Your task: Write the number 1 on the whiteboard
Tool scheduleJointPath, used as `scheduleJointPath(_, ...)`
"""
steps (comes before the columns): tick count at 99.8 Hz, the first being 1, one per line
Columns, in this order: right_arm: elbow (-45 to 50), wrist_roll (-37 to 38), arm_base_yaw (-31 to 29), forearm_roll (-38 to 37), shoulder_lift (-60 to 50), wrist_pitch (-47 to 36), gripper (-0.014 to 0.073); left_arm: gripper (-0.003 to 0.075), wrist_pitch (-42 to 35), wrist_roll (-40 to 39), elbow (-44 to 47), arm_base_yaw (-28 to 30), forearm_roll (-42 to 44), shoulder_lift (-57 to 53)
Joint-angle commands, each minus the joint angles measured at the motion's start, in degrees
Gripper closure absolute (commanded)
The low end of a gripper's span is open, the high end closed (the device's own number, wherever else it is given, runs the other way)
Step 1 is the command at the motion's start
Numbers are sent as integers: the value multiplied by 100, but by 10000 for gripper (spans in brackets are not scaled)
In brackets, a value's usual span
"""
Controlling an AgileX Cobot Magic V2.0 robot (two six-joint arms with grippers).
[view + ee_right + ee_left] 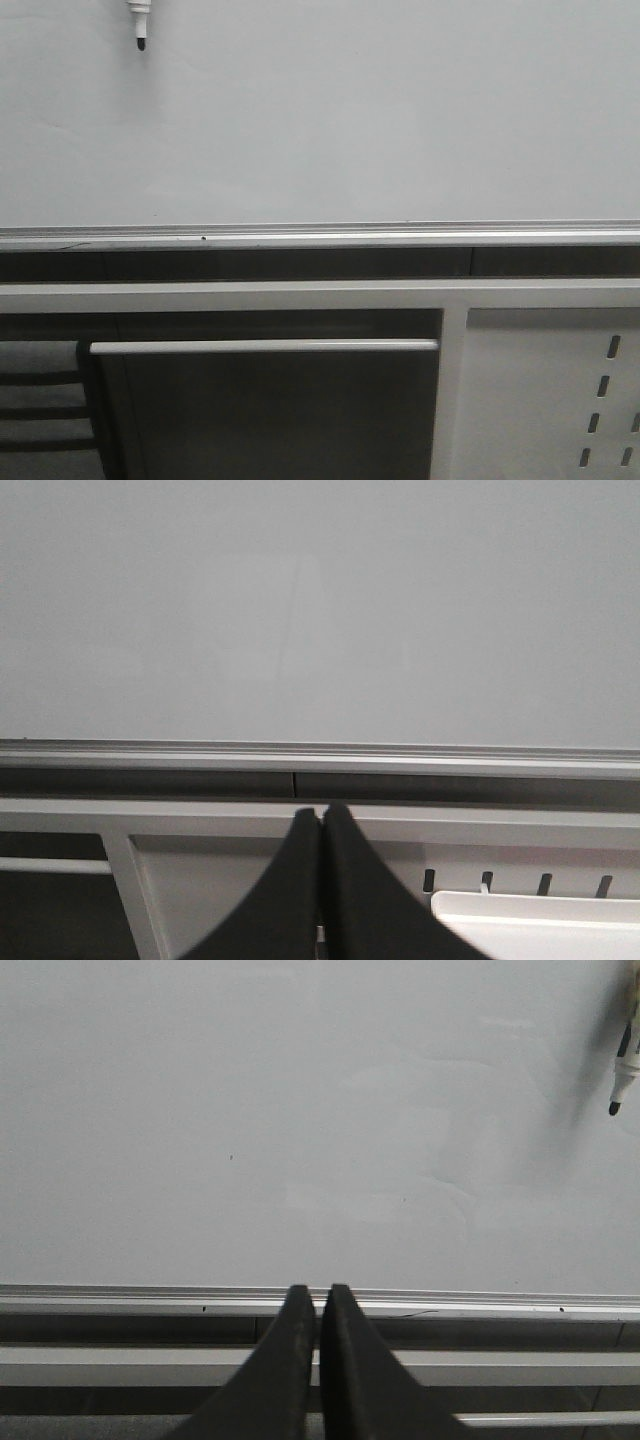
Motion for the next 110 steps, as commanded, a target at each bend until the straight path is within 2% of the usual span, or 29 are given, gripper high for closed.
scheduleJointPath(1, 151, -23, -26, -57, -90, -431, 657, 741, -457, -45, 237, -50, 5, -134)
scheduleJointPath(92, 151, -23, -26, -46, -90, -446, 657, 741, -519, -45, 237, -50, 5, -134)
scheduleJointPath(100, 151, -23, -26, 243, -90, -488, 657, 741, -519, -45, 237, -50, -16, -134)
scheduleJointPath(110, 151, -23, -26, 1042, -90, -517, 657, 741, -689, -45, 237, -50, -142, -134)
